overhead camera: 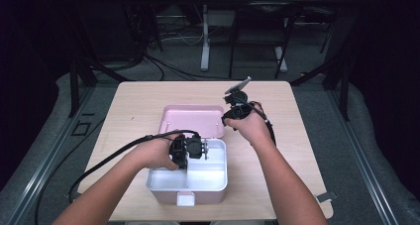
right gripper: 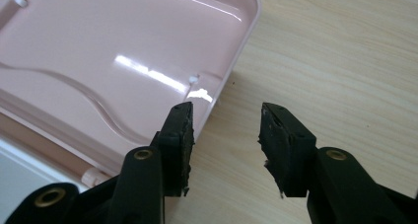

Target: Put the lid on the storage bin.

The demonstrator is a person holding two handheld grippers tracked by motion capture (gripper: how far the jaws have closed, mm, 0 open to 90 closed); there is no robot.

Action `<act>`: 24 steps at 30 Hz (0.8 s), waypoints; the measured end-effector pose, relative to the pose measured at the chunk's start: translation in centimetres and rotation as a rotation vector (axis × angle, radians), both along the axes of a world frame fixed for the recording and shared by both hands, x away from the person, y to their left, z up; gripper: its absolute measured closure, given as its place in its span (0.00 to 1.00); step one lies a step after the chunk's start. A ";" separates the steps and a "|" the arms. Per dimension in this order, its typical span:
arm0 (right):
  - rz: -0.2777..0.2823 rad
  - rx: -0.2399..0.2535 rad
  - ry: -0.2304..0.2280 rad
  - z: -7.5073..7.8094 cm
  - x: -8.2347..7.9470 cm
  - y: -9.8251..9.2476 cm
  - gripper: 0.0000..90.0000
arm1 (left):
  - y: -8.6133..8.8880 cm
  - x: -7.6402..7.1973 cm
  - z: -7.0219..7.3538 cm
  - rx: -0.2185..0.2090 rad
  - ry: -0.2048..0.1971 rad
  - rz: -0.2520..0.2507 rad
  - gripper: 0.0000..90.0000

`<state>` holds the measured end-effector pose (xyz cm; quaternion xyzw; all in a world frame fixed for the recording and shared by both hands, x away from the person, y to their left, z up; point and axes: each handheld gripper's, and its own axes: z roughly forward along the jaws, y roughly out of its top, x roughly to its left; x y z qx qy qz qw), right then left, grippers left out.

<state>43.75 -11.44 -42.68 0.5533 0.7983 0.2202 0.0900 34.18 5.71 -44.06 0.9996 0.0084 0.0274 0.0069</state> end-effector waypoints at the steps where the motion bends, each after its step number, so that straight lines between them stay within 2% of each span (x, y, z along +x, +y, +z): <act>1: -0.001 -0.005 0.028 0.1 0.3 0.2 0.65 | 0.0 0.0 0.0 0.000 0.000 0.001 0.97; 4: -0.016 -0.017 0.023 -0.2 0.9 0.5 0.67 | 0.0 0.0 0.0 0.001 0.001 0.001 0.97; 10: -0.042 -0.009 0.020 -1.1 2.0 1.1 0.69 | 0.0 0.0 0.0 0.002 0.005 0.001 0.97; 14: -0.088 0.013 0.053 -2.1 3.0 1.2 0.71 | 0.0 0.0 0.0 0.000 0.000 0.000 0.97; 20: -0.141 0.035 0.075 -2.6 3.7 0.9 0.76 | 0.0 0.0 0.0 0.000 0.002 0.001 0.97; 24: -0.150 0.032 0.092 -2.9 4.0 1.0 0.79 | 0.0 0.0 0.0 0.000 0.003 0.000 0.97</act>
